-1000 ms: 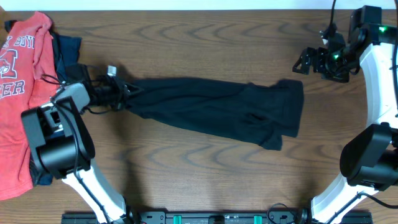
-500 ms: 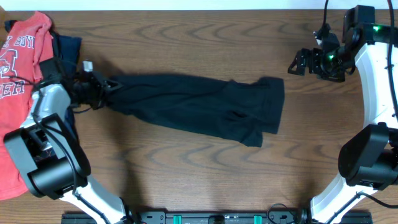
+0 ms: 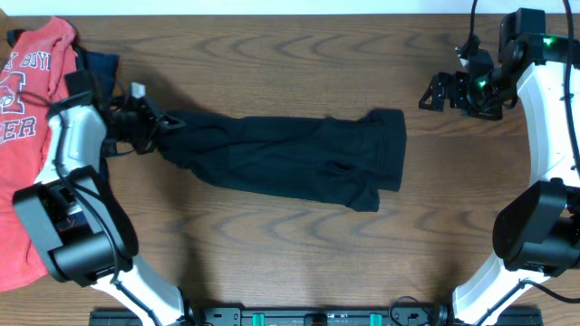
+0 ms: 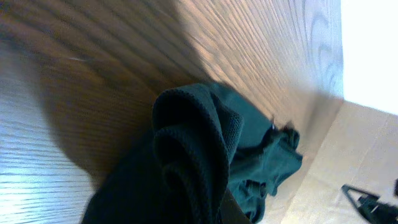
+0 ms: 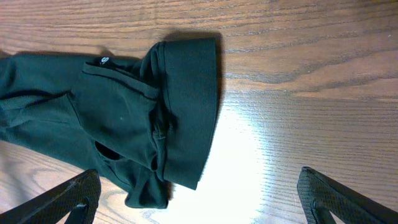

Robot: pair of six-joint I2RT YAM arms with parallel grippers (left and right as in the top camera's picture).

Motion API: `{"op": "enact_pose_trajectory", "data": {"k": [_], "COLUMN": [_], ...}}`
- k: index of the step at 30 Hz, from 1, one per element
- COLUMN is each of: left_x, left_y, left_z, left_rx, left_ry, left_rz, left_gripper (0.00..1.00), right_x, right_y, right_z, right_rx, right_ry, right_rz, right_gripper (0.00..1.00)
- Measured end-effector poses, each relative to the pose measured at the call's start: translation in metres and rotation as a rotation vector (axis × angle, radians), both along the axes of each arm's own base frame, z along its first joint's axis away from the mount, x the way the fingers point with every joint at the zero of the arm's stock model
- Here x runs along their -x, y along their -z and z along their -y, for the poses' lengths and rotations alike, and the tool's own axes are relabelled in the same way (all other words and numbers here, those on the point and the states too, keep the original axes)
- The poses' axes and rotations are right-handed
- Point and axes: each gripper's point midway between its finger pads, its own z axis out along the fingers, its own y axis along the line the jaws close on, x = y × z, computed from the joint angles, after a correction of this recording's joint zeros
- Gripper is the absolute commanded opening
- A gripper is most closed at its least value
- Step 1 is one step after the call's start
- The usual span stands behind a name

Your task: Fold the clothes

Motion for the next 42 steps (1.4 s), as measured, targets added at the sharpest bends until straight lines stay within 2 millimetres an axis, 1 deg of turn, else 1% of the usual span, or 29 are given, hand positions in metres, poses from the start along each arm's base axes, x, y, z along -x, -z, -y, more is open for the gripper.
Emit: {"op": "enact_pose_trajectory", "data": {"k": [3, 5, 13, 18, 23, 28, 30, 33, 37, 41, 42], "left_x": [0.0, 0.004, 0.017, 0.023, 0.03, 0.032, 0.032, 0.032, 0.033, 0.034, 0.035], "left_y": [0.001, 0.005, 0.013, 0.014, 0.02, 0.023, 0.024, 0.025, 0.026, 0.025, 0.025], "left_z": [0.021, 0.037, 0.107, 0.141, 0.16, 0.167, 0.168, 0.17, 0.176, 0.19, 0.194], "left_rx": [-0.046, -0.073, -0.151, -0.176, -0.231, -0.267, -0.287, -0.303, -0.312, -0.314, -0.314], "left_ry": [0.061, 0.104, 0.289, 0.366, 0.401, 0.41, 0.409, 0.407, 0.413, 0.439, 0.449], "left_rz": [-0.017, -0.037, -0.053, -0.041, -0.052, -0.056, -0.058, -0.059, -0.052, -0.029, -0.023], "left_gripper": [0.06, 0.06, 0.06, 0.06, 0.06, 0.07, 0.26, 0.36, 0.4, 0.41, 0.45], "right_x": [0.0, 0.0, 0.0, 0.0, 0.001, 0.001, 0.001, 0.001, 0.001, 0.001, 0.001], "right_y": [0.0, 0.0, 0.0, 0.0, 0.0, 0.0, 0.0, 0.0, 0.0, 0.0, 0.0], "right_z": [0.0, 0.0, -0.005, -0.006, -0.006, -0.006, -0.006, -0.006, -0.006, -0.006, -0.006], "right_rx": [0.0, 0.0, 0.001, 0.002, 0.001, 0.001, 0.001, 0.001, 0.001, 0.001, 0.001], "right_ry": [-0.001, -0.002, -0.019, -0.022, -0.022, -0.022, -0.022, -0.022, -0.022, -0.022, -0.022], "right_rz": [0.0, 0.0, 0.002, 0.002, 0.001, -0.001, -0.001, -0.001, -0.001, -0.001, -0.001], "right_gripper": [0.99, 0.99, 0.99, 0.99, 0.99, 0.99, 0.99, 0.99, 0.99, 0.99, 0.99]}}
